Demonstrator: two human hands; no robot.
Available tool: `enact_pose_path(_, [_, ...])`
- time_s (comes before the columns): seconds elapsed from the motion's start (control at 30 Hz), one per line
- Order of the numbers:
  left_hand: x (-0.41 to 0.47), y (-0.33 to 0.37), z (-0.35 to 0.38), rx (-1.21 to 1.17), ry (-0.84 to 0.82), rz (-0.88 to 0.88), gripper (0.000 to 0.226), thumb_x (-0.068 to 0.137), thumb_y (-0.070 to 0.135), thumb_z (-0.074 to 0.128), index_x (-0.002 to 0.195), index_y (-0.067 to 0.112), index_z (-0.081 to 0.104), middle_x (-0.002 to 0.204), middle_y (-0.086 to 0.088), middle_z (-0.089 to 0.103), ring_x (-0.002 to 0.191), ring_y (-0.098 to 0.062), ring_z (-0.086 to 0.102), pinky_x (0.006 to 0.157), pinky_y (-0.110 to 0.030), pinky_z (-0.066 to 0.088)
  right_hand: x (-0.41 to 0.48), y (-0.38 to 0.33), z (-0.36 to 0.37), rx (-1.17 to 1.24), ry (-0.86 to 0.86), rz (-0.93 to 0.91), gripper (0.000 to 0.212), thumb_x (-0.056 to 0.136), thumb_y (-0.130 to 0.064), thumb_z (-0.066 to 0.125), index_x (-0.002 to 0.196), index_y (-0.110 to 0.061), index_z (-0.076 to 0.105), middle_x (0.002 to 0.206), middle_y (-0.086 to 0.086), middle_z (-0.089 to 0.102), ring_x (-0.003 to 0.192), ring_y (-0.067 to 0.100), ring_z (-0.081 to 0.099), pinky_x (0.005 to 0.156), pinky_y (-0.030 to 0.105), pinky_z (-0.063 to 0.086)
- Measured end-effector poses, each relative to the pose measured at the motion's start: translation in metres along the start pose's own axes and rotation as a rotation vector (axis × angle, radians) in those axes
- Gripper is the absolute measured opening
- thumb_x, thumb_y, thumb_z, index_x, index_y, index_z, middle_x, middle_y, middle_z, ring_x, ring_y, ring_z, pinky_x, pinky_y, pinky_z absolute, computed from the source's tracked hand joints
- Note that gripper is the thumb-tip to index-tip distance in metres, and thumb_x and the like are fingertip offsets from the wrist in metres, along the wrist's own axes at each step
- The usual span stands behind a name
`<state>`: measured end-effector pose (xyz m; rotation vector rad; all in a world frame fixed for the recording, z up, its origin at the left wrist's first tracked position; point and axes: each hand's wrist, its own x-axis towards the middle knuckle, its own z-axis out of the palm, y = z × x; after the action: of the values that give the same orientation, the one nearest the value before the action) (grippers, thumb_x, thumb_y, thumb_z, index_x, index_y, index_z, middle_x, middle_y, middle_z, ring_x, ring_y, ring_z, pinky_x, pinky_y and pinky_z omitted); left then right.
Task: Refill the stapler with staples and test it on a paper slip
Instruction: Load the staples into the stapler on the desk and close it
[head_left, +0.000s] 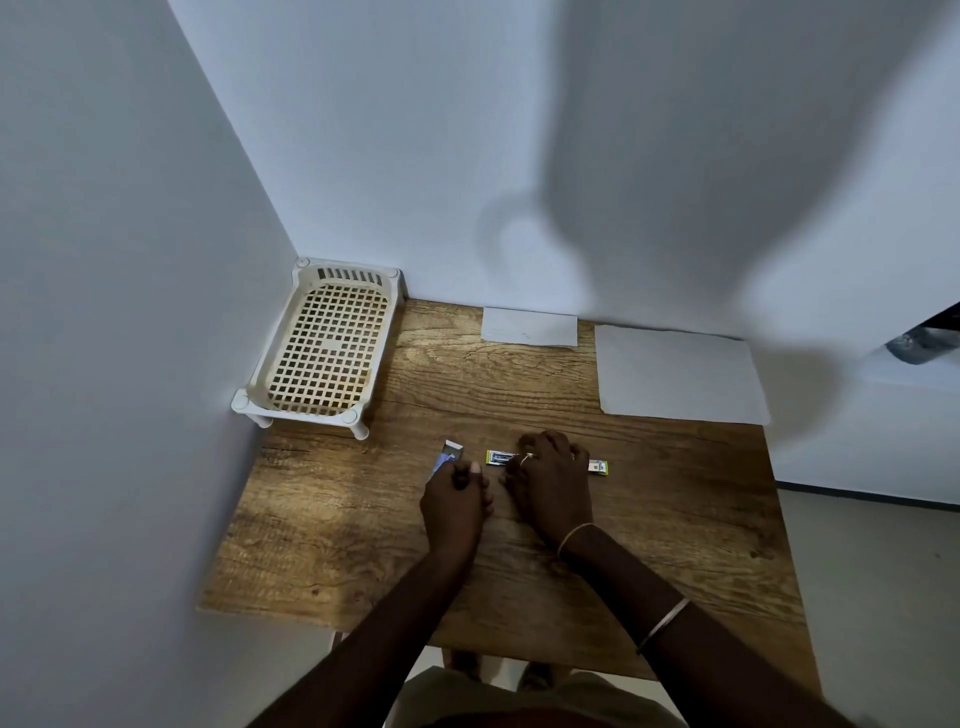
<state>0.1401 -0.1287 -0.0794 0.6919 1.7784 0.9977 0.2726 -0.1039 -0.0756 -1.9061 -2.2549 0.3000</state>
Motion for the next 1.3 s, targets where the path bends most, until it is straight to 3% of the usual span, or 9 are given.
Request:
enact_pose_path(0.13, [0.001, 0.006, -0.001, 0.225, -0.079, 0.185, 0.015, 0.099, 0.023, 0.063, 0.095, 0.018, 0.076, 0.078, 0.016, 0.068, 0.068, 0.007, 0.061, 0.064, -0.005, 0.043, -0.001, 0.002, -0.007, 0.120, 0.045, -0.002, 0.013, 0.081, -0.023, 0.076, 0.094, -0.022, 0.078, 0.114, 0.000, 0.070, 0.112, 0.029, 0.058, 0.089, 0.044, 0.039])
enact_pose_path(0.2, [0.002, 0.010, 0.002, 0.226, -0.177, 0.222, 0.016, 0.099, 0.025, 0.064, 0.108, 0.019, 0.077, 0.091, 0.017, 0.069, 0.083, 0.011, 0.060, 0.072, -0.001, 0.043, 0.001, 0.004, -0.011, 0.126, 0.050, -0.035, 0.012, 0.083, -0.023, 0.075, 0.095, -0.024, 0.078, 0.111, -0.002, 0.070, 0.109, 0.026, 0.058, 0.086, 0.042, 0.038])
enact_pose_path(0.3, [0.004, 0.017, 0.008, 0.136, -0.247, 0.217, 0.017, 0.100, 0.025, 0.063, 0.110, 0.019, 0.076, 0.093, 0.016, 0.072, 0.088, 0.008, 0.065, 0.074, -0.003, 0.046, 0.008, 0.007, -0.020, 0.145, 0.030, -0.033, 0.013, 0.087, -0.024, 0.072, 0.098, -0.026, 0.077, 0.108, -0.005, 0.071, 0.108, 0.024, 0.058, 0.086, 0.040, 0.036])
enact_pose_path(0.57, [0.011, 0.034, 0.018, -0.366, -0.299, -0.108, 0.010, 0.096, 0.012, 0.068, 0.096, 0.007, 0.077, 0.083, -0.004, 0.080, 0.076, -0.010, 0.076, 0.060, -0.017, 0.055, 0.019, 0.008, -0.036, 0.292, 0.083, 0.073, 0.010, 0.087, -0.034, 0.073, 0.094, -0.030, 0.077, 0.090, -0.010, 0.074, 0.089, 0.016, 0.065, 0.084, 0.041, 0.047])
enact_pose_path(0.7, [0.014, 0.036, 0.019, -0.488, -0.343, -0.230, 0.013, 0.096, 0.012, 0.067, 0.099, 0.003, 0.075, 0.091, -0.009, 0.080, 0.084, -0.016, 0.077, 0.068, -0.024, 0.059, 0.022, 0.008, -0.035, 0.398, 0.072, 0.139, 0.007, 0.080, -0.032, 0.077, 0.086, -0.029, 0.078, 0.082, -0.011, 0.073, 0.080, 0.011, 0.064, 0.079, 0.041, 0.053])
enact_pose_path(0.83, [0.016, 0.039, 0.018, -0.459, -0.292, -0.211, 0.010, 0.095, 0.006, 0.065, 0.092, 0.006, 0.075, 0.091, -0.011, 0.079, 0.087, -0.020, 0.076, 0.075, -0.028, 0.061, 0.031, 0.012, -0.034, 0.477, 0.013, 0.208, 0.011, 0.078, -0.033, 0.078, 0.088, -0.028, 0.079, 0.085, -0.010, 0.074, 0.079, 0.007, 0.064, 0.077, 0.036, 0.056])
enact_pose_path(0.97, [0.023, 0.038, 0.012, -0.356, -0.102, -0.120, 0.010, 0.094, 0.004, 0.067, 0.101, 0.006, 0.073, 0.098, -0.015, 0.078, 0.093, -0.024, 0.076, 0.080, -0.034, 0.059, 0.039, 0.017, -0.036, 0.237, -0.099, 0.158, 0.017, 0.081, -0.031, 0.070, 0.095, -0.029, 0.080, 0.098, -0.008, 0.076, 0.096, 0.013, 0.067, 0.087, 0.040, 0.054])
enact_pose_path(1.1, [0.026, 0.033, 0.006, -0.269, -0.034, -0.048, 0.010, 0.091, 0.007, 0.070, 0.092, 0.016, 0.075, 0.092, -0.008, 0.079, 0.092, -0.023, 0.077, 0.088, -0.043, 0.062, 0.041, 0.008, -0.030, -0.067, -0.247, 0.001, 0.020, 0.089, -0.038, 0.063, 0.104, -0.033, 0.076, 0.109, -0.006, 0.069, 0.109, 0.021, 0.059, 0.090, 0.039, 0.041])
enact_pose_path(1.3, [0.021, 0.031, 0.004, -0.137, -0.020, 0.037, 0.010, 0.089, 0.013, 0.073, 0.092, 0.023, 0.075, 0.092, -0.001, 0.078, 0.092, -0.019, 0.074, 0.090, -0.045, 0.059, 0.043, 0.005, -0.024, -0.123, -0.250, -0.047, 0.021, 0.093, -0.039, 0.060, 0.106, -0.032, 0.074, 0.110, -0.004, 0.069, 0.112, 0.023, 0.057, 0.091, 0.040, 0.039])
